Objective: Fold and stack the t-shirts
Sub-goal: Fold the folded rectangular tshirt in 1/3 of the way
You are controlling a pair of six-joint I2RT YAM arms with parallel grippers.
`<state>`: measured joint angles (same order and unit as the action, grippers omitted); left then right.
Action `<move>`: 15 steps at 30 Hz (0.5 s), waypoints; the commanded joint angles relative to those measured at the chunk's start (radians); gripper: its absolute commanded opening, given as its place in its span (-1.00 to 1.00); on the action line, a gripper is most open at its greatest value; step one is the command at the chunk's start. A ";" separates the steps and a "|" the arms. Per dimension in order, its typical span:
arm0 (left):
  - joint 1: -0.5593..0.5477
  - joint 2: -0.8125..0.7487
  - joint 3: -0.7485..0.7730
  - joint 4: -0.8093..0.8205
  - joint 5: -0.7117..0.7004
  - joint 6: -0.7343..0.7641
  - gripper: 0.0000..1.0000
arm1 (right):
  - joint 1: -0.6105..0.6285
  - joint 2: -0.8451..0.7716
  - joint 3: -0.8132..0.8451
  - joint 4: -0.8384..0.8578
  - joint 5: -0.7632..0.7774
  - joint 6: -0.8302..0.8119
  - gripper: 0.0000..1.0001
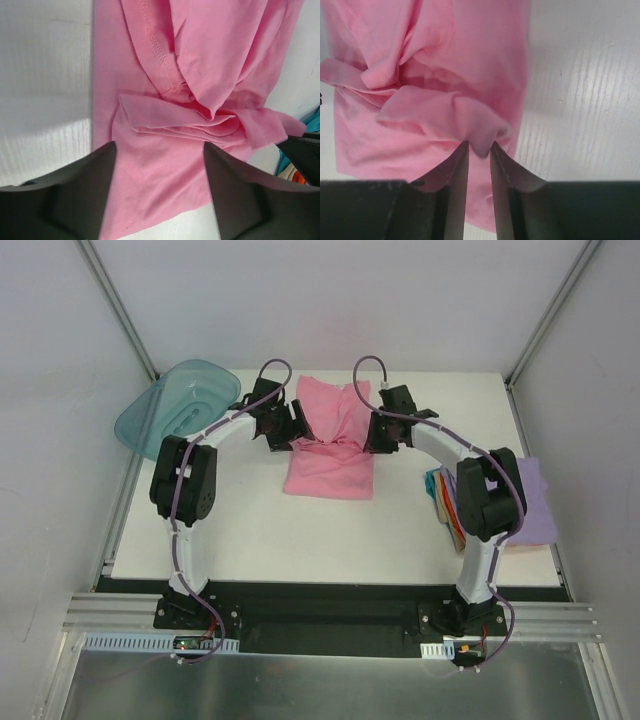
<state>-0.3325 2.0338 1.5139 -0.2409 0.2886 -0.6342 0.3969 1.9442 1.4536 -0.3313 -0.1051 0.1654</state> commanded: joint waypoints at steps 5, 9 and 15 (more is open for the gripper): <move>0.001 -0.158 -0.047 -0.011 0.058 -0.015 0.99 | 0.010 -0.085 0.047 -0.090 -0.001 -0.032 0.82; -0.002 -0.282 -0.194 -0.012 0.040 -0.031 0.99 | 0.033 -0.178 -0.047 -0.081 0.018 -0.026 0.89; -0.003 -0.507 -0.429 -0.012 0.020 -0.047 0.99 | 0.123 -0.199 -0.087 -0.038 -0.105 -0.075 0.93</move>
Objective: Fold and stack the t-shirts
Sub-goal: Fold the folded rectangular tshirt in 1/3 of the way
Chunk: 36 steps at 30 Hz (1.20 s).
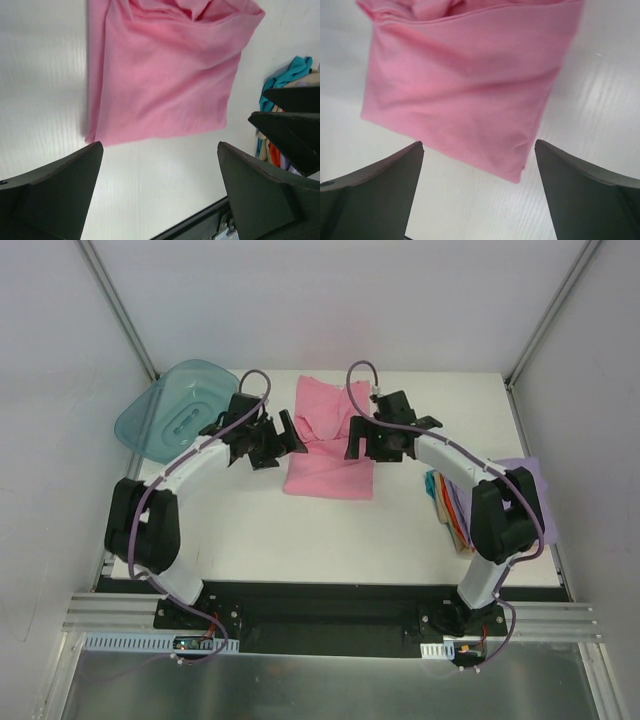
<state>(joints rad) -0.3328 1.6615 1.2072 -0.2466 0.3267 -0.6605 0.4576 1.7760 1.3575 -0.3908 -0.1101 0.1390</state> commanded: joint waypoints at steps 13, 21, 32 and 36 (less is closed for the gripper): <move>0.001 -0.598 -0.486 -0.051 -0.293 -0.060 0.99 | 0.194 0.319 0.346 0.112 -0.182 -0.035 0.93; 0.005 -0.640 -0.499 -0.066 -0.321 -0.064 0.99 | 0.168 0.660 0.796 0.079 -0.109 -0.032 0.93; 0.005 -0.459 -0.420 -0.056 -0.269 -0.064 0.99 | 0.154 0.418 0.570 0.188 -0.207 -0.090 0.93; 0.006 -0.344 -0.365 0.000 -0.207 -0.053 0.99 | 0.154 0.258 0.444 0.193 -0.163 -0.130 0.93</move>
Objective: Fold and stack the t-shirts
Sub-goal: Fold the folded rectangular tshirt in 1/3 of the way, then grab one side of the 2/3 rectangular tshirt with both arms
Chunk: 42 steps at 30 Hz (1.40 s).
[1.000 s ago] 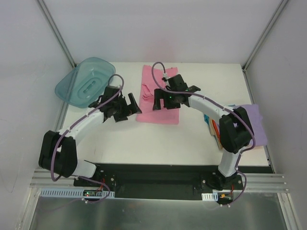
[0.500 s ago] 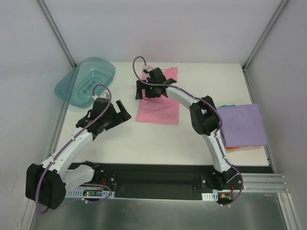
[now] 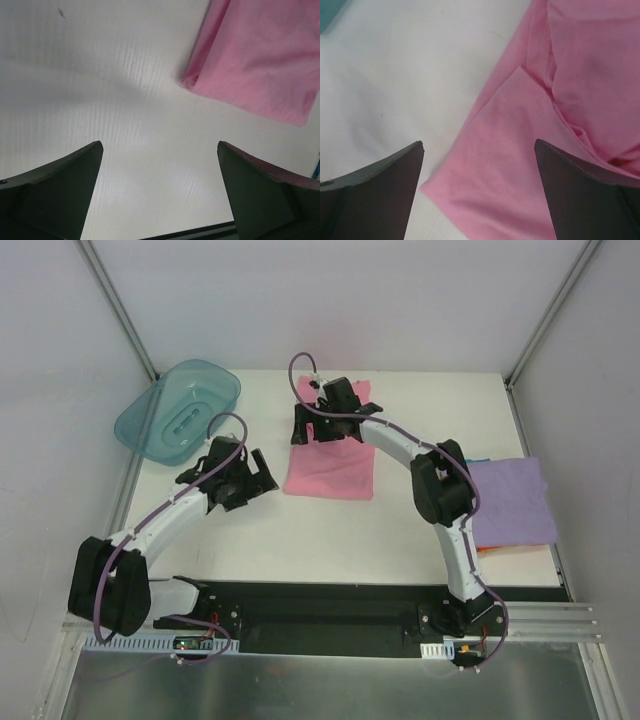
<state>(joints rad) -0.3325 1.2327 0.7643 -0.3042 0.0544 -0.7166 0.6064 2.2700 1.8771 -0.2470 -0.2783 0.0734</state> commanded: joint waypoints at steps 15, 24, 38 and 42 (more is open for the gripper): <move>0.036 0.563 0.337 0.093 0.285 -0.018 0.40 | -0.099 -0.766 -0.837 0.078 0.025 0.104 0.93; 0.039 0.599 0.299 0.114 0.340 -0.050 -0.27 | -0.106 -0.853 -0.930 -0.008 0.134 0.120 0.94; 0.039 0.548 0.207 0.161 0.318 -0.055 -1.00 | -0.138 -0.745 -0.911 -0.095 0.148 0.270 0.85; 0.041 0.518 0.172 0.185 0.311 -0.052 -1.00 | -0.142 -0.666 -0.871 -0.100 0.123 0.279 0.61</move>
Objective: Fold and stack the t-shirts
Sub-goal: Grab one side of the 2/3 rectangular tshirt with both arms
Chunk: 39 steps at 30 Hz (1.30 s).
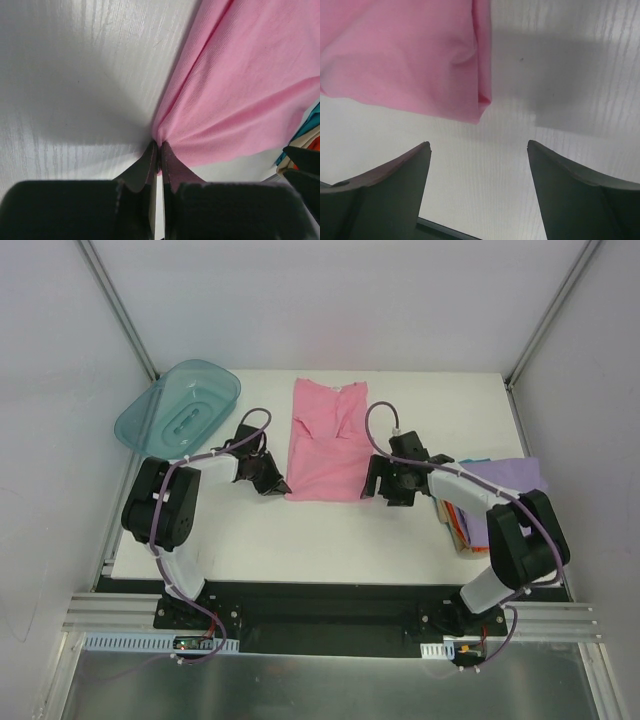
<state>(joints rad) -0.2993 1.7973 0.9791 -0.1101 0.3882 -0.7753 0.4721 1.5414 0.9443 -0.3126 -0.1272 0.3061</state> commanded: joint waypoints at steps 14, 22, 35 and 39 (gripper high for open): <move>0.006 -0.056 -0.065 0.029 0.009 0.004 -1.00 | -0.026 0.266 0.137 0.047 -0.123 0.039 -0.30; 0.006 -0.094 -0.106 0.041 0.050 -0.009 -1.00 | -0.027 0.211 0.065 0.096 -0.238 0.042 -0.99; -0.104 -0.654 -0.416 -0.009 0.117 -0.088 -1.00 | 0.100 -0.292 -0.176 -0.124 -0.345 -0.016 -0.99; -0.136 -0.918 -0.424 -0.126 0.016 -0.108 -1.00 | 0.122 -0.404 -0.171 -0.223 -0.396 -0.048 -0.99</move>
<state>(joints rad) -0.4107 1.0817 0.5606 -0.1398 0.4618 -0.8406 0.5816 1.2484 0.7673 -0.4042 -0.4450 0.3031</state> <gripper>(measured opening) 0.011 0.026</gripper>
